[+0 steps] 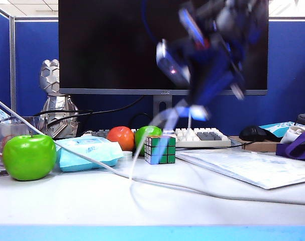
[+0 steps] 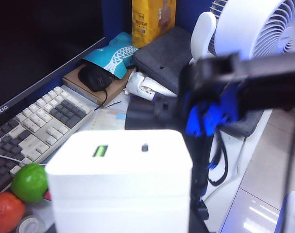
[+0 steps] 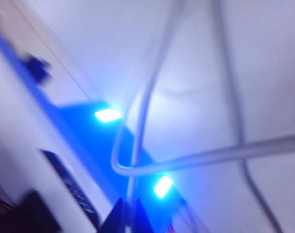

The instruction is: Pick up the Type-C charging cable and the charging base, insert one end of the Type-C charger into the corresponding slot on the base, and finally place the plugged-in charger back on the table.

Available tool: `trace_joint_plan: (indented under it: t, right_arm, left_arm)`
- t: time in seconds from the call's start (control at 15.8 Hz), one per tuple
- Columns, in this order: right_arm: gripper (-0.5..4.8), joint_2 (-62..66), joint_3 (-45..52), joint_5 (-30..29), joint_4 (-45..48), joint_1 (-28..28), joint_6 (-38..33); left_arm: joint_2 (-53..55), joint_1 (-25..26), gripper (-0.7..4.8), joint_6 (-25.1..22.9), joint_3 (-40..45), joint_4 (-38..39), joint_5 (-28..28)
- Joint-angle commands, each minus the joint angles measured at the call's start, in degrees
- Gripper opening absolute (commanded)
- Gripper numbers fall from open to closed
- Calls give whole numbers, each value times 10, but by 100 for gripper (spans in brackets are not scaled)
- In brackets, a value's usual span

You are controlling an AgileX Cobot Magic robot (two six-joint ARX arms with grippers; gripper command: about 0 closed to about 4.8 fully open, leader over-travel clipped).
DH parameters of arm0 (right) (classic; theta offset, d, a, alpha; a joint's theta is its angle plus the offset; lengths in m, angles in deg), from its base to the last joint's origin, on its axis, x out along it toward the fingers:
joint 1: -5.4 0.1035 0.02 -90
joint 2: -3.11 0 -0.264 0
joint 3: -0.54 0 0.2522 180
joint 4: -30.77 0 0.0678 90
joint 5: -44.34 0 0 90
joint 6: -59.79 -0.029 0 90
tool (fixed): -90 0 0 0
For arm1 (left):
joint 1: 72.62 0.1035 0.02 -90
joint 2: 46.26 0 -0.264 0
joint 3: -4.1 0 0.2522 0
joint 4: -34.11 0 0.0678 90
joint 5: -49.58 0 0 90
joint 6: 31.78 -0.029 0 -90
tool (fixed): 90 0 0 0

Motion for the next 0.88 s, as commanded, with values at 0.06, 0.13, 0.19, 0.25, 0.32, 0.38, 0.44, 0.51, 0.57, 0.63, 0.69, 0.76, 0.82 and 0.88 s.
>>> trace_joint_plan:
  t: [0.06,0.13,0.19,0.25,0.32,0.38,0.44,0.51,0.57,0.63,0.69,0.76,0.82,0.88]
  right_arm:
    - [1,-31,-54,-42,12,-1,-25]
    - [0,-40,-73,-42,26,-1,-34]
    - [0,-47,-86,-42,41,-1,-38]
    - [0,-58,-106,-43,67,-1,-48]
    - [0,-72,-148,-43,117,-2,-88]
    - [0,-75,-169,-43,127,-2,-98]
    - [0,-77,-199,-42,132,-2,-99]
    - [0,-77,-228,-42,134,-2,-104]
    - [0,-77,-268,-40,139,-2,-109]
    - [0,-77,-288,-36,142,-3,-109]
    - [0,-77,-317,-35,146,-3,-109]
    - [0,-77,-332,-35,151,-3,-109]
    - [0,-78,-351,-35,156,-3,-109]
    - [0,-78,-370,-35,162,-3,-109]
  left_arm:
    - [-3,-1,-6,-2,-2,-8,-4]
    - [-3,-1,-6,-2,-2,-8,-4]
    - [-3,-1,-6,-2,-2,-8,-4]
    - [-3,-1,-6,-2,-2,-8,-4]
    - [-3,-1,-6,-5,-2,-5,-4]
    - [-3,-1,-6,-12,-2,-2,-3]
    - [-4,-1,-6,-17,-2,0,-3]
    - [-7,-1,-6,-18,-2,0,-3]
    - [-9,0,-6,-34,-3,0,-3]
    - [-11,0,-6,-40,-3,0,-3]
    - [-13,0,-6,-43,-3,-1,-3]
    - [-14,0,-6,-45,-3,0,-3]
    - [-16,0,-6,-52,-3,0,-4]
    - [-18,0,-6,-59,-3,0,-4]
